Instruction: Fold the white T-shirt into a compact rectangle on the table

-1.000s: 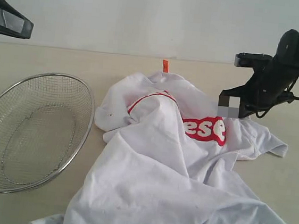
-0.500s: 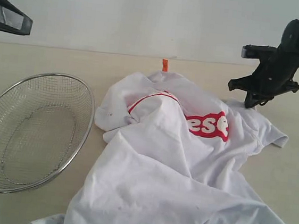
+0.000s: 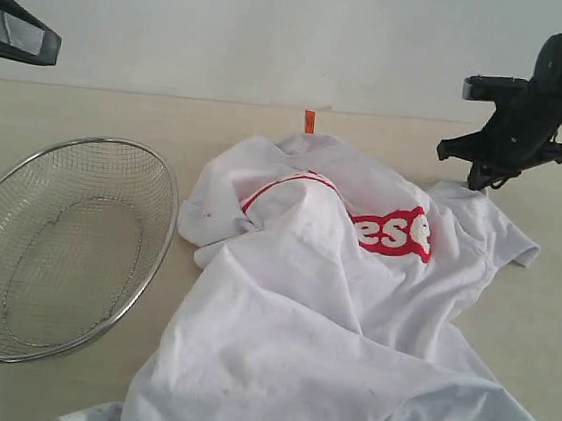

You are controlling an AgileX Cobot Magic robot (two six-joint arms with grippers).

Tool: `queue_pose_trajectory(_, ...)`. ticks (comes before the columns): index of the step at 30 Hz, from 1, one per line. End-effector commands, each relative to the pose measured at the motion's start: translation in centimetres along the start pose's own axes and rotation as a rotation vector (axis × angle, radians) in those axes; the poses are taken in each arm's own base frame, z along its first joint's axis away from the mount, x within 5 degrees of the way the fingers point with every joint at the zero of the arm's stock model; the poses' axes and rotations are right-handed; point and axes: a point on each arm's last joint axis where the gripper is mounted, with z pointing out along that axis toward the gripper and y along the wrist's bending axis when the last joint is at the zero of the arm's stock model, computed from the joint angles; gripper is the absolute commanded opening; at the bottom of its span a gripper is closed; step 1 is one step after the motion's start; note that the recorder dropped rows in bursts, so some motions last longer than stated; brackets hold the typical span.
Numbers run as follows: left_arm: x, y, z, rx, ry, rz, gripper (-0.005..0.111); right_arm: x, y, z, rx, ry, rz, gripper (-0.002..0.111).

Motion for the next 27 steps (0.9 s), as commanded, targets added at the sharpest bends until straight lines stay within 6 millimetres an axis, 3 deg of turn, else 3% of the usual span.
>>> queue_pose_trajectory(1, -0.1, -0.1, 0.2, 0.006, -0.012, -0.002, 0.005, 1.1, -3.5, 0.5, 0.038, 0.049, 0.044, 0.0)
queue_pose_trajectory(10, -0.1, -0.1, 0.2, 0.006, -0.012, -0.002, 0.005, 1.6, -6.9, 0.1, 0.059, 0.031, 0.125, 0.0)
queue_pose_trajectory(17, -0.1, -0.1, 0.2, 0.006, -0.012, -0.002, 0.005, 0.6, -7.1, -0.5, 0.071, -0.032, 0.122, 0.0)
queue_pose_trajectory(27, -0.1, -0.1, 0.2, 0.002, -0.016, -0.002, 0.005, -1.9, -6.3, -3.8, -0.031, -0.1, 0.174, 0.0)
